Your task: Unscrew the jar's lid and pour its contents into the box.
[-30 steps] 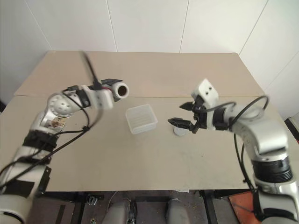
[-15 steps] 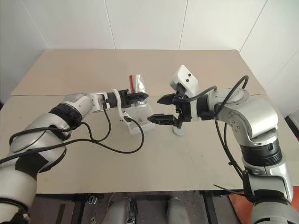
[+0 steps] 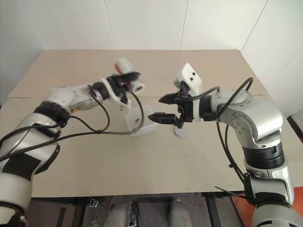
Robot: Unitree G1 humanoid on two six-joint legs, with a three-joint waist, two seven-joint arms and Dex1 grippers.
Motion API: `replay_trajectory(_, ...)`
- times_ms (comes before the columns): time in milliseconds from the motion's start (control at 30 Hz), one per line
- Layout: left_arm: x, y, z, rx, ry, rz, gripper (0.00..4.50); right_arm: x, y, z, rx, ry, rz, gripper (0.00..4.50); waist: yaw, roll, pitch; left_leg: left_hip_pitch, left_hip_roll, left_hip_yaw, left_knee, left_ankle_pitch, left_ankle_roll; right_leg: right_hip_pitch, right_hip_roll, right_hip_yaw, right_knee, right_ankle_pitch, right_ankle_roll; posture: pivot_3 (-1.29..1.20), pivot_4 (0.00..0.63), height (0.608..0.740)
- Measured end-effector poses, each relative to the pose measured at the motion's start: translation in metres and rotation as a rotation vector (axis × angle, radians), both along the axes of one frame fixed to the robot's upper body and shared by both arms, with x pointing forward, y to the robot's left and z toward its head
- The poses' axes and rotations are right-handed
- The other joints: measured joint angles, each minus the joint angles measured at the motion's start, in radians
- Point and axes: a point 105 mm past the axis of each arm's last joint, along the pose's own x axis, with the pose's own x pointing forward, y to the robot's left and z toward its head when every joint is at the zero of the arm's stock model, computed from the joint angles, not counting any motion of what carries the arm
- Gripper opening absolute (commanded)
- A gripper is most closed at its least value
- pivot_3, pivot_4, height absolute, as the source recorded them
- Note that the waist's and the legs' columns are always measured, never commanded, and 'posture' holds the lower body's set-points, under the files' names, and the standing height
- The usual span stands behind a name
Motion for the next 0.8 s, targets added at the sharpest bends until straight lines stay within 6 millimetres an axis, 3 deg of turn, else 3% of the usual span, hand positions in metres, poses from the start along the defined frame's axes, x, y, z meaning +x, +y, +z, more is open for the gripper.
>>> replay_trajectory(133,0.0,0.045,-0.023,-0.62,0.493,0.133,2.03,0.0,0.002,0.0,0.012,-0.005,0.008,4.42,-0.011,0.0,0.0,-0.001,0.002,0.0,0.004,0.0,0.0,0.0,0.001,0.0,0.002,0.0,0.0,0.0,0.15,0.74)
replay_trajectory(200,-0.008,0.057,-0.037,-0.863,0.709,0.124,2.03,-0.001,0.003,0.0,0.019,-0.007,0.014,4.42,-0.012,0.0,0.0,-0.002,0.002,-0.001,0.006,0.0,0.0,0.0,0.001,0.001,0.002,0.0,0.0,0.0,0.15,0.74)
replay_trajectory(300,-0.021,0.063,-0.039,-1.124,0.889,0.071,2.03,0.0,0.004,0.0,0.029,-0.009,0.019,4.42,-0.011,0.0,0.0,-0.002,0.001,-0.004,0.009,-0.001,0.001,0.002,0.002,0.001,0.002,0.001,0.001,0.0,0.15,0.74)
replay_trajectory(400,-0.031,0.064,-0.052,-1.255,0.978,0.055,2.03,0.0,0.006,0.001,0.041,-0.011,0.021,4.42,-0.01,0.0,0.0,0.001,0.0,-0.005,0.009,-0.001,0.002,0.006,0.002,0.001,0.002,0.001,0.002,0.0,0.15,0.74)
replay_trajectory(500,-0.037,0.06,-0.086,-1.335,1.06,0.103,2.03,0.001,0.007,0.002,0.058,-0.017,0.013,4.42,-0.009,0.0,0.0,0.01,0.0,-0.005,0.009,-0.006,0.011,0.017,0.002,-0.001,-0.001,0.001,0.002,0.0,0.15,0.74)
replay_trajectory(700,-0.035,0.06,-0.096,-1.372,1.043,0.105,2.03,0.0,0.007,0.006,0.079,-0.019,0.016,4.42,-0.002,0.0,0.0,0.016,0.0,-0.005,0.009,-0.007,0.011,0.02,0.002,0.0,-0.002,0.002,0.001,0.0,0.15,0.74)
replay_trajectory(800,-0.034,0.06,-0.1,-1.351,1.034,0.12,3.01,0.0,0.008,0.006,0.083,-0.019,0.015,4.5,-0.001,0.0,0.0,0.019,0.0,-0.005,0.009,-0.006,0.011,0.023,0.002,0.0,-0.001,0.002,0.0,0.0,0.15,0.74)
